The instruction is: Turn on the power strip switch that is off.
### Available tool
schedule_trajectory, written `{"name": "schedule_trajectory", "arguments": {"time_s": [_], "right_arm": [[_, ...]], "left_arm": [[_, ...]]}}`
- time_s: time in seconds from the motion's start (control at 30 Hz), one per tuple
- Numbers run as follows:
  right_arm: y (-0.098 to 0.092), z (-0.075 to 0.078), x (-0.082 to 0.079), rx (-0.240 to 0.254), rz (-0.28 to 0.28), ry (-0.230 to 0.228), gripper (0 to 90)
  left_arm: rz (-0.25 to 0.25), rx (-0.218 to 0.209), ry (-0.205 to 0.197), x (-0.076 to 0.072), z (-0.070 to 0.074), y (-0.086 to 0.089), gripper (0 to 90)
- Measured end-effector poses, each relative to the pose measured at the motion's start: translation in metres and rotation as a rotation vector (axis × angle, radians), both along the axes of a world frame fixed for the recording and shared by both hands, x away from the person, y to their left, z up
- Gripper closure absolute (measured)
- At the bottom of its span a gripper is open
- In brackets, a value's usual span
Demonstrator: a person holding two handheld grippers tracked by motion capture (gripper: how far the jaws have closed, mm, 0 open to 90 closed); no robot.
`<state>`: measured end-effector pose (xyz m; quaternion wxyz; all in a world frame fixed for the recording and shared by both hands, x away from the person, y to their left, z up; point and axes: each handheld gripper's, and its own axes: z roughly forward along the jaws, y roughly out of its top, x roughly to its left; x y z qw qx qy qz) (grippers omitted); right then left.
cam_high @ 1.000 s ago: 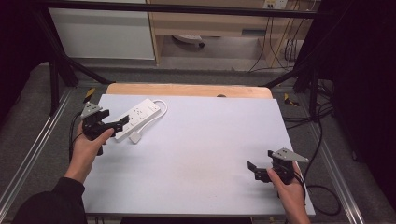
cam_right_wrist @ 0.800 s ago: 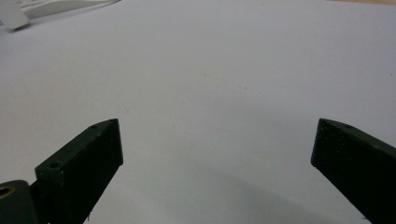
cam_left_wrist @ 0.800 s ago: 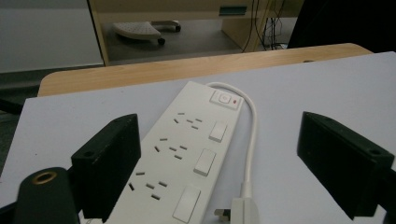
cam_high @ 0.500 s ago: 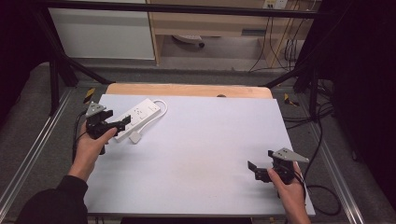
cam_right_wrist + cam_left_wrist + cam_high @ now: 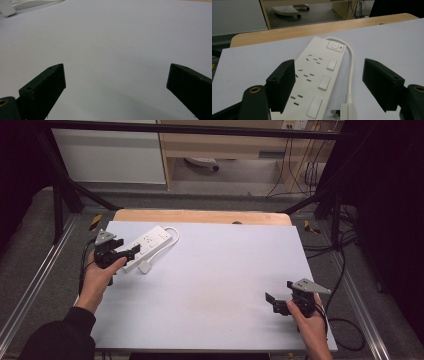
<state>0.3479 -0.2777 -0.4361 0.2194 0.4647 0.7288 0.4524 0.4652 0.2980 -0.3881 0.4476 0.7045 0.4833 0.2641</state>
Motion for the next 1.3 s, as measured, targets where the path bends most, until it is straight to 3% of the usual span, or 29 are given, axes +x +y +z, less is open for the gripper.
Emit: {"name": "schedule_trajectory", "arguments": {"time_s": [1.07, 1.3], "right_arm": [[0.0, 0.0, 0.0, 0.014, 0.005, 0.0, 2.6], [0.0, 0.001, 0.0, 0.014, 0.004, -0.001, 2.6]], "left_arm": [[0.007, 0.054, 0.079, 0.007, -0.017, -0.007, 38.3], [0.009, 0.039, 0.095, 0.009, -0.02, -0.006, 40.5]]}}
